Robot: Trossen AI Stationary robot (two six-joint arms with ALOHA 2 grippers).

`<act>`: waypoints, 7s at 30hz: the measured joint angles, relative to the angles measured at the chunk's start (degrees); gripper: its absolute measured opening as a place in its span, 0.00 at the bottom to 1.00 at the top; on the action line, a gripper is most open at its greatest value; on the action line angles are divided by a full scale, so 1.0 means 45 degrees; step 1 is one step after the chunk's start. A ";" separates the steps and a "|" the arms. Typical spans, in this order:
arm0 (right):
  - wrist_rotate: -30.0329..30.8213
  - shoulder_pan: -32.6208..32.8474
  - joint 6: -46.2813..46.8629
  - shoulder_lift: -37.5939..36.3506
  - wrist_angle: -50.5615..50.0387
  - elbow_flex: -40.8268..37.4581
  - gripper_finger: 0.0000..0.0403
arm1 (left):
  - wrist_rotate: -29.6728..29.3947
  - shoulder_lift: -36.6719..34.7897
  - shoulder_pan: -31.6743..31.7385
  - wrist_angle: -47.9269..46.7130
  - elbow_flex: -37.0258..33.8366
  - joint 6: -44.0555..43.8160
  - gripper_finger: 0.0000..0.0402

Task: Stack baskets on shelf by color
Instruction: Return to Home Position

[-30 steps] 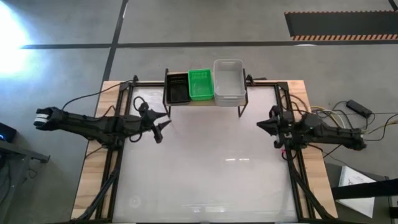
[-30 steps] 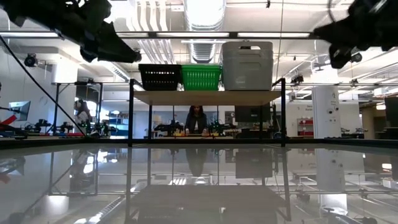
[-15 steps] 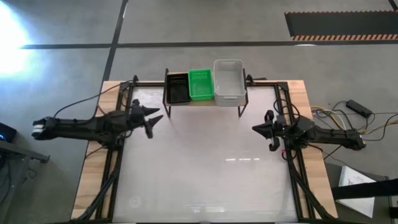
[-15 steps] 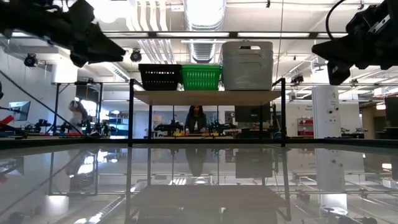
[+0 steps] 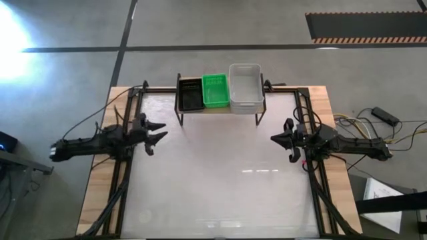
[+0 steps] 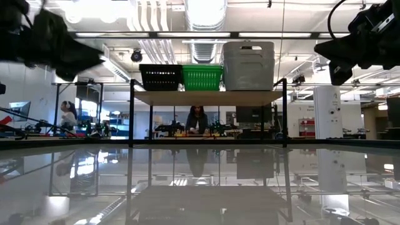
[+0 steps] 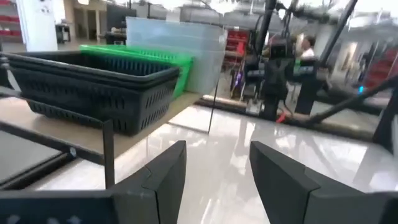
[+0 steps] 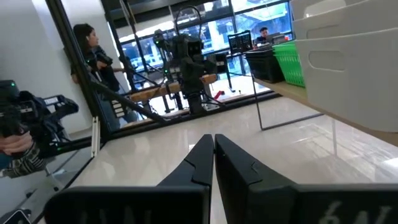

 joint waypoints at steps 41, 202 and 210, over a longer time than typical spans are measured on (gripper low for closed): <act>0.0275 0.0538 -0.1337 0.0262 -0.1002 0.0102 0.02 | 0.1183 0.1736 0.0000 0.1069 -0.0788 0.0639 0.41; 0.0279 0.0538 -0.1337 0.0262 -0.1059 0.0146 0.02 | 0.3855 0.1789 -0.0005 0.1240 -0.0840 0.1623 0.00; 0.0277 0.0536 -0.1337 0.0262 -0.1061 0.0146 0.02 | 0.3859 0.1789 -0.0005 0.1235 -0.0840 0.1623 0.00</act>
